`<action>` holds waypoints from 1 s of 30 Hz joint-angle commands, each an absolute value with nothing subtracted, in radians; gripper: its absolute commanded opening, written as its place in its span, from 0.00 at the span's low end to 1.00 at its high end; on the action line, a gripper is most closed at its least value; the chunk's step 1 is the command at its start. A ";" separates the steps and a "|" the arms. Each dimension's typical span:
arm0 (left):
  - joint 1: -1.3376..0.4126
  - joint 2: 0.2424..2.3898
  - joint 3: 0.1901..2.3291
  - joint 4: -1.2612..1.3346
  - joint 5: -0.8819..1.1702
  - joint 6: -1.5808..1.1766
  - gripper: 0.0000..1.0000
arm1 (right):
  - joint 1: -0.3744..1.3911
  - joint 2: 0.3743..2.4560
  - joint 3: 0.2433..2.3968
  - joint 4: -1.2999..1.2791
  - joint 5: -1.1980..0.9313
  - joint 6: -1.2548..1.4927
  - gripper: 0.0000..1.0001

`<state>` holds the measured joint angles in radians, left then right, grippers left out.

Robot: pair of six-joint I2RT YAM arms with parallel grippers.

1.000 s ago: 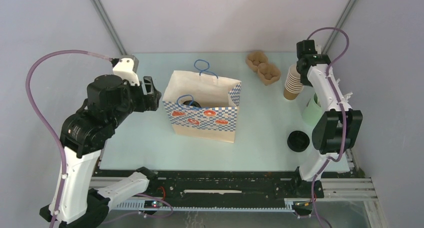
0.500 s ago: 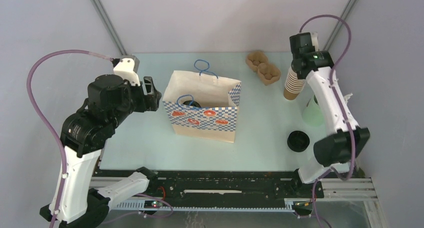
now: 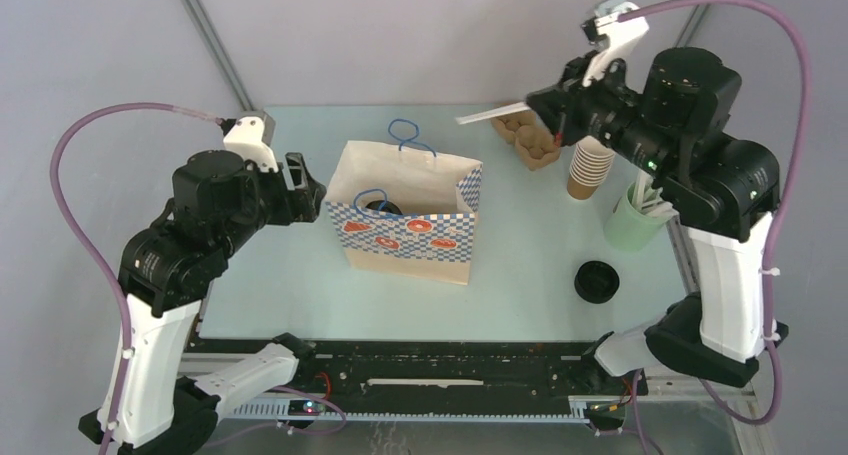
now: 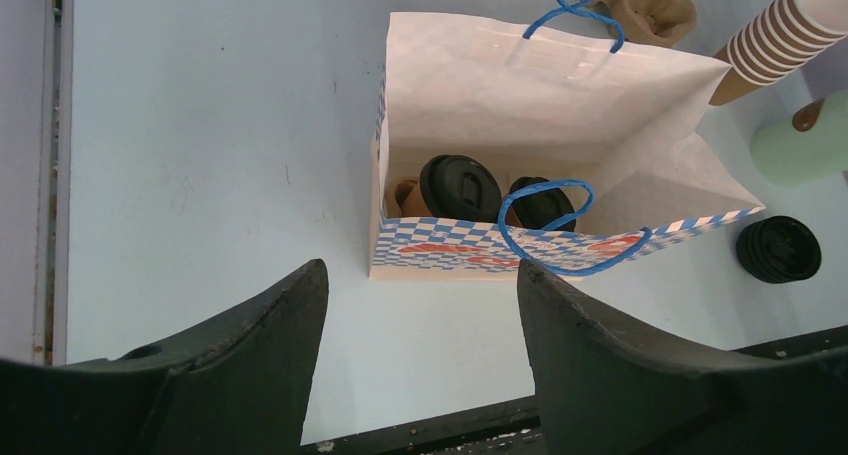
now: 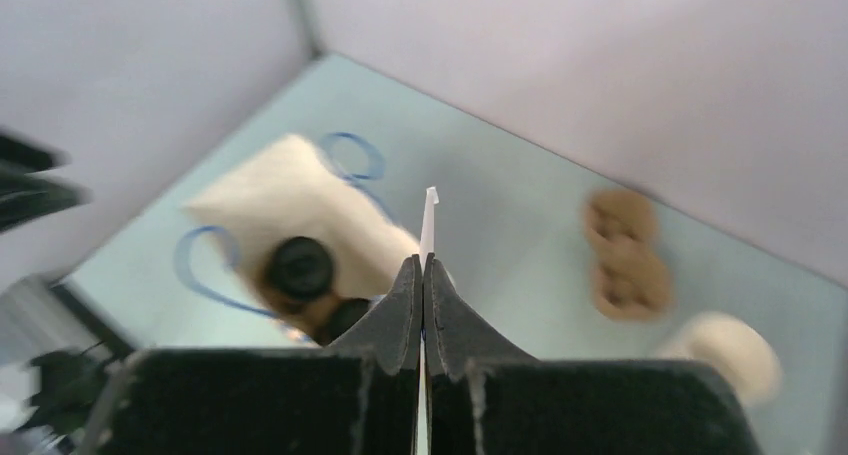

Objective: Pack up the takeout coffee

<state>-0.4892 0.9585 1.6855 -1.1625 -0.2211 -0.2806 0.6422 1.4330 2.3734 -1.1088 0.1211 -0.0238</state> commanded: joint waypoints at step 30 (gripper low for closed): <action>-0.486 0.905 1.730 -1.219 -0.228 -0.328 0.74 | 1.006 2.132 2.741 -1.127 0.585 -0.183 0.98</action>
